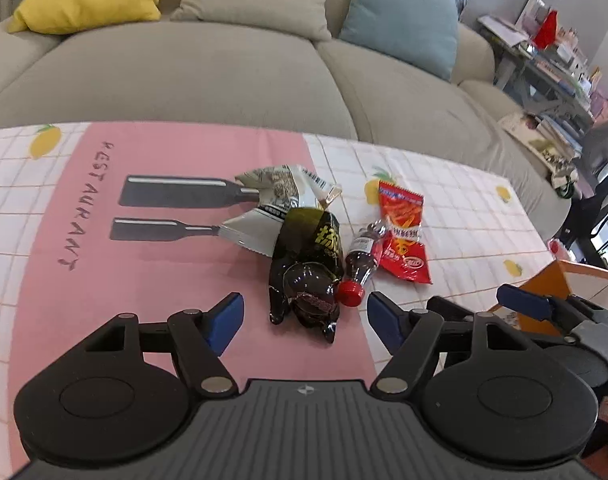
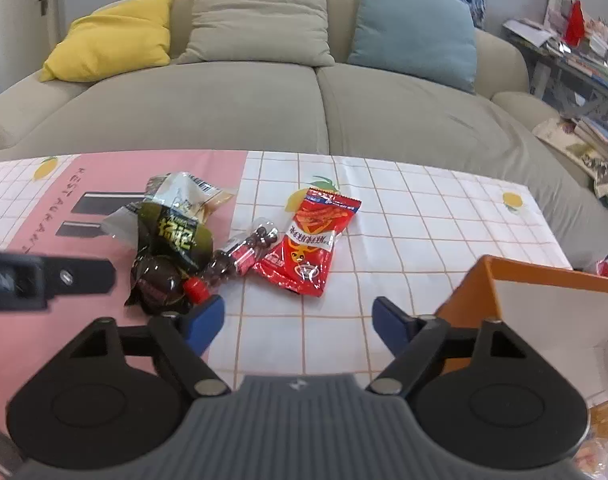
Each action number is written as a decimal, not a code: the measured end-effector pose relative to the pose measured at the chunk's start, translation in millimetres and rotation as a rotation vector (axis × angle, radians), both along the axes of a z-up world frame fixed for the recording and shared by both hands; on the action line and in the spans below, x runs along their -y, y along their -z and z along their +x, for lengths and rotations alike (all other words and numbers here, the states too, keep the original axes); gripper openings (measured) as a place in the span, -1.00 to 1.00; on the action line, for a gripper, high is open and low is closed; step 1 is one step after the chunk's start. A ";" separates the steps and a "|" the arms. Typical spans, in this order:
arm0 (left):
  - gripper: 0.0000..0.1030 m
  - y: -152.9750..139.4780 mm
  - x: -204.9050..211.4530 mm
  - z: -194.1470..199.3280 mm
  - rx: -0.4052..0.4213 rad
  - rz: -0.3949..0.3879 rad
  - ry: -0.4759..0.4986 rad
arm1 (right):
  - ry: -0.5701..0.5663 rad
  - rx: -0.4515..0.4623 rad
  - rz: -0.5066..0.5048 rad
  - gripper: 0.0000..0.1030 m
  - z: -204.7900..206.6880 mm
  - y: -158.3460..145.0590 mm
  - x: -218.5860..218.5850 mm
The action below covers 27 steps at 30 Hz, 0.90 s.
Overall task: Organize snacks
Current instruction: 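Grasp the dark 'tao' snack bag with the left tool while the right tool grasps the chocolate-ball bottle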
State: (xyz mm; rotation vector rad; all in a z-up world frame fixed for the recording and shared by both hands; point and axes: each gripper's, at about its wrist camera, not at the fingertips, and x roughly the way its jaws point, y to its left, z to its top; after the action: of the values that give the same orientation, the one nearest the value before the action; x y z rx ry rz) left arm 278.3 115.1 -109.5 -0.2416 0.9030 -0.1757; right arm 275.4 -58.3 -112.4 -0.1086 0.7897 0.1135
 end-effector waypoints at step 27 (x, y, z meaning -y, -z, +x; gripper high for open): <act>0.00 39.3 -5.4 20.0 -0.081 0.045 -0.083 | 0.040 -0.025 0.133 0.17 25.1 21.7 -0.6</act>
State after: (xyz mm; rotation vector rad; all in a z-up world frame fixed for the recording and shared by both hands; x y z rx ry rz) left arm 298.3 120.6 -148.8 -0.2453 0.9742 -0.0693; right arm 300.5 -57.7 -134.1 0.0341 0.8063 0.1296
